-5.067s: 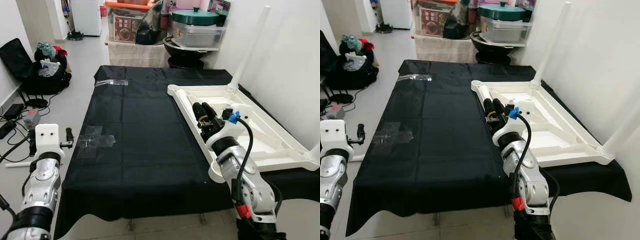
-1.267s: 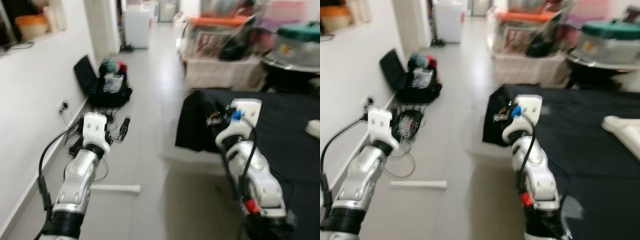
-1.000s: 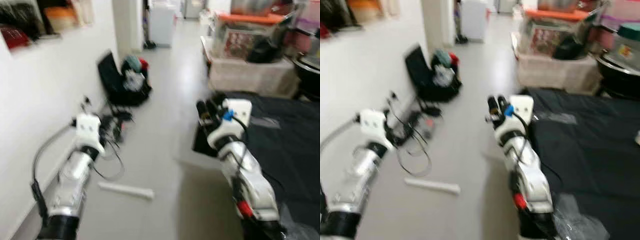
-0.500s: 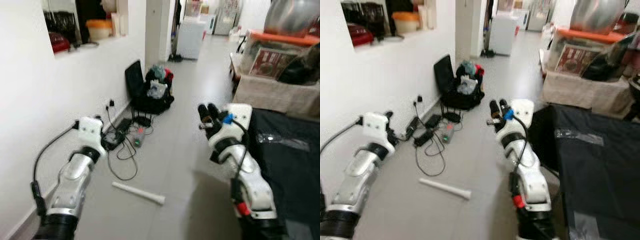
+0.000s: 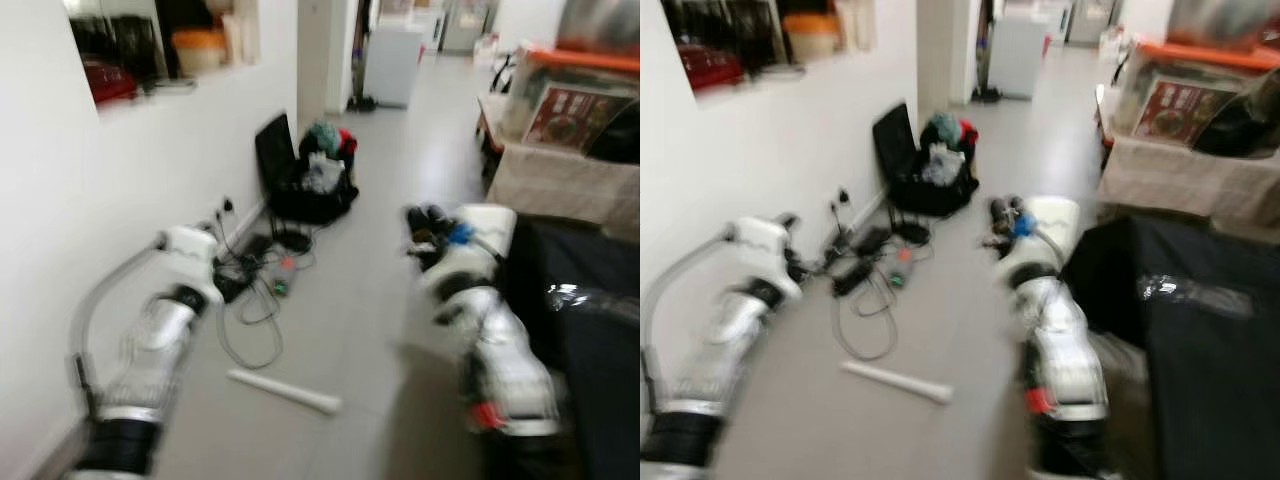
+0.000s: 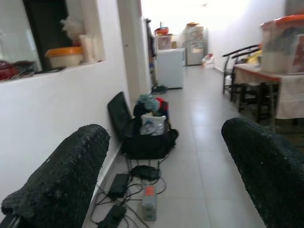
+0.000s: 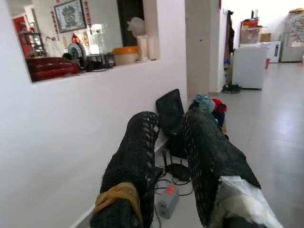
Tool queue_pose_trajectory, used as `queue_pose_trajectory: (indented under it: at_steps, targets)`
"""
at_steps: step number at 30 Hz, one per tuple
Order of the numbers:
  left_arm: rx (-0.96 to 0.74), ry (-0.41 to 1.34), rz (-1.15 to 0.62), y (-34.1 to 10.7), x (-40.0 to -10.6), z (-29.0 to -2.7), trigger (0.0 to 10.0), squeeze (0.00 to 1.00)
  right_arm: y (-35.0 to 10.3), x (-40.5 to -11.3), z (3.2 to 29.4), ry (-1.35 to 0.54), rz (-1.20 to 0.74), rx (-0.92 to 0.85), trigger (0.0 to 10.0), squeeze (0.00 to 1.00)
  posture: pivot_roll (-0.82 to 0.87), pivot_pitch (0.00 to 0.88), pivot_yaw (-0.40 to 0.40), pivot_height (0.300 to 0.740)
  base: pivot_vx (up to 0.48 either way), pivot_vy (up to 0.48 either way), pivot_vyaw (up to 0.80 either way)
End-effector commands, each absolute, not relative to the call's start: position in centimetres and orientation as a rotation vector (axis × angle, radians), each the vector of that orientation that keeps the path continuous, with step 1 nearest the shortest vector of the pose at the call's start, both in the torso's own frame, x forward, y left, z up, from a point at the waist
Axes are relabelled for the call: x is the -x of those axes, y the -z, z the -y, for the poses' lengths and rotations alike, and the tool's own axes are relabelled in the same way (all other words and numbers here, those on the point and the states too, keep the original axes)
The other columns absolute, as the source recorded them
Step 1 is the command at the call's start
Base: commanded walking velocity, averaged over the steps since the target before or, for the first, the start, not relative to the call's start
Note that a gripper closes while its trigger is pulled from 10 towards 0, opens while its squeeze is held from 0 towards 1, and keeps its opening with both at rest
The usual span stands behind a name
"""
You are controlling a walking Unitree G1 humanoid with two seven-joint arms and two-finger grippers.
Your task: Building children table
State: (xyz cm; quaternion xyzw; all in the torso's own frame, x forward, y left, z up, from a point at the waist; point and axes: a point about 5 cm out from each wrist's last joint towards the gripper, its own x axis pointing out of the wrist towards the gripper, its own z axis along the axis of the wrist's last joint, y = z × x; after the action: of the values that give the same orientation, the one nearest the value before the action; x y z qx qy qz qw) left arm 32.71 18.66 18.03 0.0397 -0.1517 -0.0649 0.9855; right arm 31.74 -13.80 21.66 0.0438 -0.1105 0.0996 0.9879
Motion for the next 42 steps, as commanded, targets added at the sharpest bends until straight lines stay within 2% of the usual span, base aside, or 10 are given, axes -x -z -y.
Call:
queue_pose_trajectory:
  at_steps: [1,20,23,42]
  targets:
    - [-0.067,0.163,0.311,-18.11,-32.76,-17.77,10.0,0.00,-21.47,-31.79,14.92,-0.155,0.211,-0.079,10.0,0.00,0.09,0.000,-0.074,0.740,0.334,0.000,0.76]
    - [-0.070,0.163,0.308,-17.95,-32.67,-17.83,10.0,0.00,-21.37,-31.93,15.10,-0.148,0.202,-0.077,10.0,0.00,0.10,0.000,-0.084,0.740,0.425,0.000,0.00]
    - [-0.072,0.155,0.299,-17.88,-32.71,-17.88,10.0,0.00,-21.36,-31.96,15.13,-0.148,0.200,-0.078,10.0,0.00,0.10,0.000,-0.084,0.740,0.090,0.000,0.00]
    - [-0.094,0.121,0.278,-17.58,-32.96,-18.12,10.0,0.00,-21.39,-32.07,14.67,-0.188,0.191,-0.025,10.0,0.00,0.10,0.000,-0.087,0.740,0.000,0.000,0.80]
